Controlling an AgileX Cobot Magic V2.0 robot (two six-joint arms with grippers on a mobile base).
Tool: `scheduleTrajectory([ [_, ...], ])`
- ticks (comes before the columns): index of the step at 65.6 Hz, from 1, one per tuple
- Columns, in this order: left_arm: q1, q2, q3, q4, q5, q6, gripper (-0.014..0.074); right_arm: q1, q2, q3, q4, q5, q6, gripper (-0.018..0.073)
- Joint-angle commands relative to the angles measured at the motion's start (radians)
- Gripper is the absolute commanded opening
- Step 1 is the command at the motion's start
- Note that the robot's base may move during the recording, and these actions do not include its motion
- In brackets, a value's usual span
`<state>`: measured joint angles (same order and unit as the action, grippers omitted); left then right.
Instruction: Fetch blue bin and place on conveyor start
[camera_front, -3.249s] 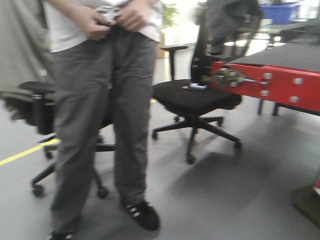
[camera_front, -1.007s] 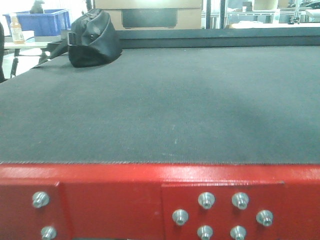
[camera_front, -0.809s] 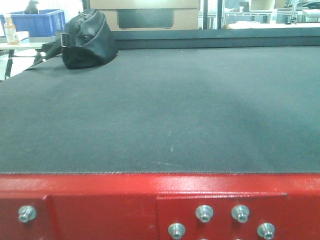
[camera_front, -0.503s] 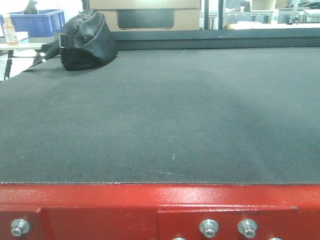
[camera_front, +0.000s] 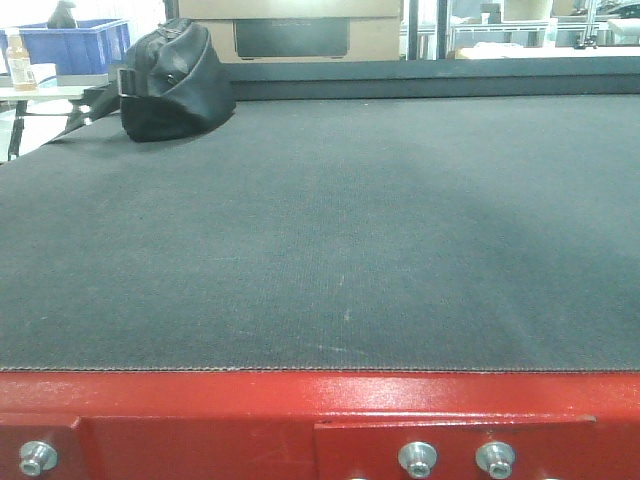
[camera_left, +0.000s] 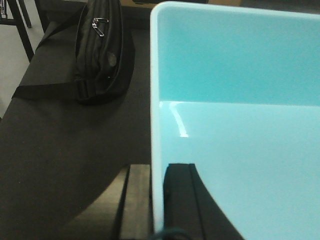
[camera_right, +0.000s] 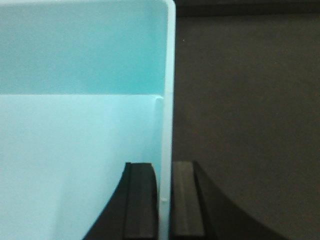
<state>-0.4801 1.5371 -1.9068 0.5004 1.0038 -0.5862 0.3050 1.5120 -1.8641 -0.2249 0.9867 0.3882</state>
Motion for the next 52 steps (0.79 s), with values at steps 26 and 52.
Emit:
scheduleTrajectory([
  [26,0.006,-0.013,-0.01,0.07,-0.008,0.009,-0.0111,-0.013,-0.019,-0.011,-0.068,-0.008,-0.008,-0.0158],
  [52,0.006,-0.013,-0.01,0.07,-0.058,0.009,-0.0111,-0.013,-0.019,-0.011,-0.068,-0.008,-0.008,-0.0158],
])
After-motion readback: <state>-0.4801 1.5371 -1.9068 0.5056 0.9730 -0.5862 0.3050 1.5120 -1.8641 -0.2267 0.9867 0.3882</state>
